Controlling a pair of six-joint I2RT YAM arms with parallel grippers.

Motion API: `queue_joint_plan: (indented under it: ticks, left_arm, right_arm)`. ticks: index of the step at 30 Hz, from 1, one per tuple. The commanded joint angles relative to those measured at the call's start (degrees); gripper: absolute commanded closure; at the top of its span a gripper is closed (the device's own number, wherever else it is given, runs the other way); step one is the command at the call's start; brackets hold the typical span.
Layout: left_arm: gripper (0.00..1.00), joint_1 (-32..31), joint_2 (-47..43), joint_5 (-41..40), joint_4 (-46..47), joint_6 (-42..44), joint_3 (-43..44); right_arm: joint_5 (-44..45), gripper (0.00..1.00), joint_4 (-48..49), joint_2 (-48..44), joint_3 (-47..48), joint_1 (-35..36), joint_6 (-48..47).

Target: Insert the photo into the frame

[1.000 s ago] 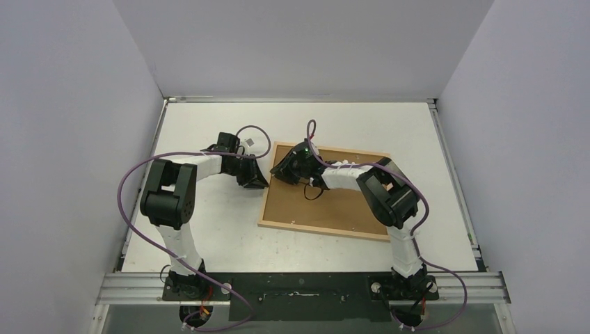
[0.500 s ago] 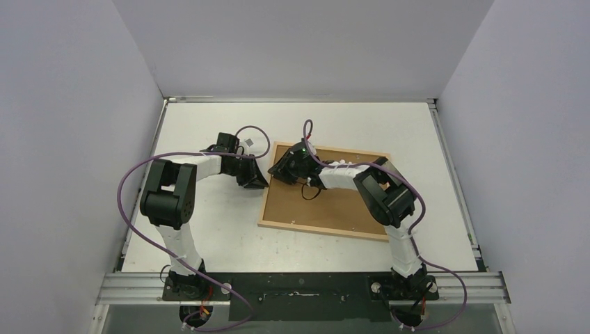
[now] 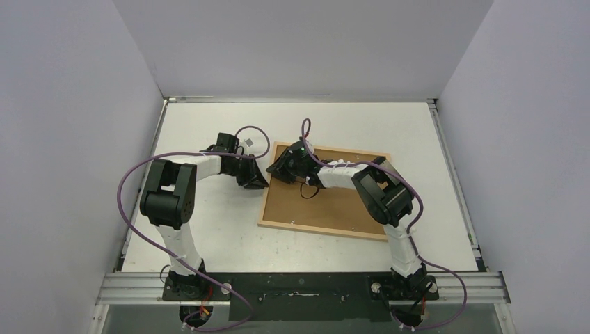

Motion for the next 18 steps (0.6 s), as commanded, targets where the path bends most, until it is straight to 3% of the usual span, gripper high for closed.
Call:
queue_joint_plan:
  ticks: [1, 9, 13, 18]
  left_arm:
    - [0.84, -0.47, 0.98, -2.59, -1.88, 0.85, -1.58]
    - [0.84, 0.26, 0.43, -2.58, -3.26, 0.63, 0.23]
    - [0.78, 2.62, 0.38, -0.59, -3.09, -1.17, 1.74]
    - [0.70, 4.94, 0.84, 2.71, -2.13, -2.50, 2.93]
  right_arm:
    - [3.49, 0.68, 6.83, 1.45, -0.16, 0.29, -0.80]
    - [-1.25, 0.64, 22.09, -2.71, -2.16, 0.38, -3.68]
    - [1.49, 0.61, 29.28, -8.44, -8.34, -0.13, -1.97]
    - [6.82, 0.60, 26.04, -15.70, -13.51, -1.59, -4.61]
